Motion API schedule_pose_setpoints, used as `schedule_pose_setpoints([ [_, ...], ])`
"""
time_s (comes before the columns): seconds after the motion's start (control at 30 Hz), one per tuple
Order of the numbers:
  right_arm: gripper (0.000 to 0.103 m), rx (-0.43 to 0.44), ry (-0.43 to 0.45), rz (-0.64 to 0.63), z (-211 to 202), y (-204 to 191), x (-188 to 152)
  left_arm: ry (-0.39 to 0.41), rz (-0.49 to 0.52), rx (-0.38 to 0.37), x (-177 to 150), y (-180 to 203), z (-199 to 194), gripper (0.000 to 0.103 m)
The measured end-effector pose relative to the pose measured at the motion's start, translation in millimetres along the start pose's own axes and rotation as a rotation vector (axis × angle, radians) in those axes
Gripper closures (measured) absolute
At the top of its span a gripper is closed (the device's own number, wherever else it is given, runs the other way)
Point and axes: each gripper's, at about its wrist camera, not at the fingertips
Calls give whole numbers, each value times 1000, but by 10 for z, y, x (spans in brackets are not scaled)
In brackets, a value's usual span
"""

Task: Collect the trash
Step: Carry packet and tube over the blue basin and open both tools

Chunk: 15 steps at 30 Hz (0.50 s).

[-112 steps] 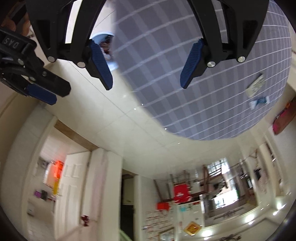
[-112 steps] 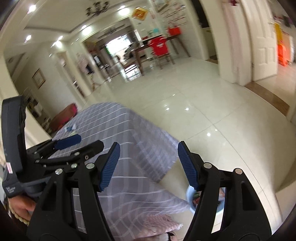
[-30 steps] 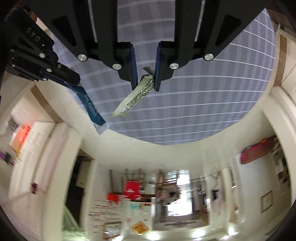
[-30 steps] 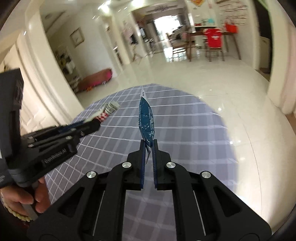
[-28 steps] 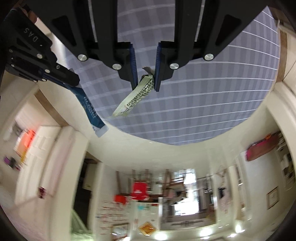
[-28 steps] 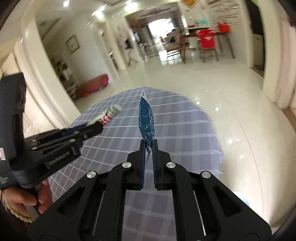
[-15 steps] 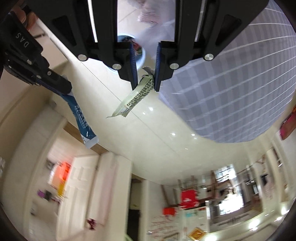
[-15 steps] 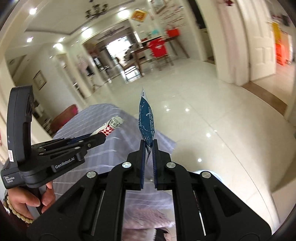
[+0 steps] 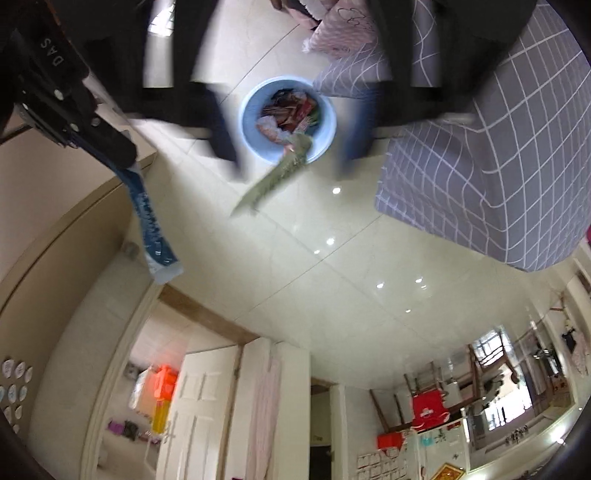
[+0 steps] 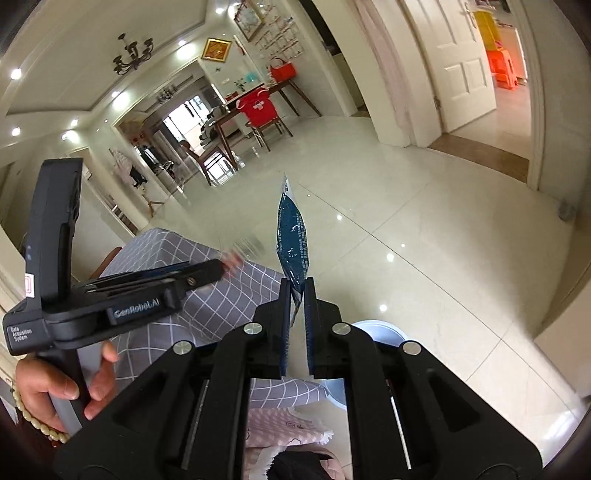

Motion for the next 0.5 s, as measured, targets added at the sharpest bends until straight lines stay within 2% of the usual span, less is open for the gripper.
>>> schedule_pose_setpoints([
  [0.03,96,-3,-3,5,7,23,-14,21,9,22,-22,16,-20,23],
  [0.23,96,8,-24,9,8,119,-71,28,67,108,-99,84,-132,23],
  [0.5,96,28,-37,-2,71,27,-94,46,49,122,-86,27,-305,23],
])
Point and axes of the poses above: each gripper's, at about its wrist camera, not at the fingertips, and z roughly the way its jaws point, y to its right, x to its top, and after that the axes turned 8 degrees about y, right-handed
